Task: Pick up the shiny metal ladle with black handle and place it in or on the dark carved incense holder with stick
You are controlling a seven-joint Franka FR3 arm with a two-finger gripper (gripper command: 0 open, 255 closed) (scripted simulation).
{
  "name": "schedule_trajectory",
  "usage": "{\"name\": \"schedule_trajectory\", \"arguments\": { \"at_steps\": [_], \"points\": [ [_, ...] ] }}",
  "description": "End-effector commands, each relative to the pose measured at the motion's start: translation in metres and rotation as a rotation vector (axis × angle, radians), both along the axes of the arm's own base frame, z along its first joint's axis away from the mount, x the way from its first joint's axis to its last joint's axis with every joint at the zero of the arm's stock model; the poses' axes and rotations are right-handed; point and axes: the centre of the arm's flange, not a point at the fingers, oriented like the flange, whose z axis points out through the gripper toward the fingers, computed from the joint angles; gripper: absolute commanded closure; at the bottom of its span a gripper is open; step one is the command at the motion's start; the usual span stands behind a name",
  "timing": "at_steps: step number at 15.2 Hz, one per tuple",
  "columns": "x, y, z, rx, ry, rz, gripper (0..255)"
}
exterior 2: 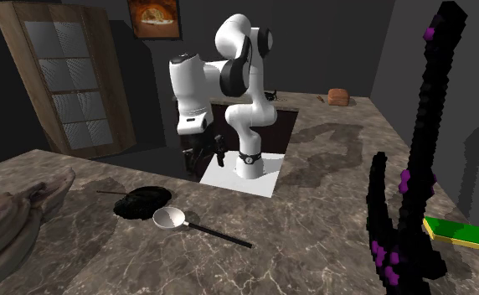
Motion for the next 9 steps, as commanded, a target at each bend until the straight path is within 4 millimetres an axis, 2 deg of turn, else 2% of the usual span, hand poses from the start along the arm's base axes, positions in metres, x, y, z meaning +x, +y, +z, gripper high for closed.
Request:
{"name": "schedule_trajectory", "arguments": {
  "at_steps": [1,5,9],
  "points": [
    [0.021,-0.003,-0.014,0.004,-0.005,0.094,0],
    [0.068,-0.007,-0.041,0.014,-0.012,0.266,0],
    [0.115,-0.002,-0.069,0.024,-0.02,0.438,0]
  ]
}}
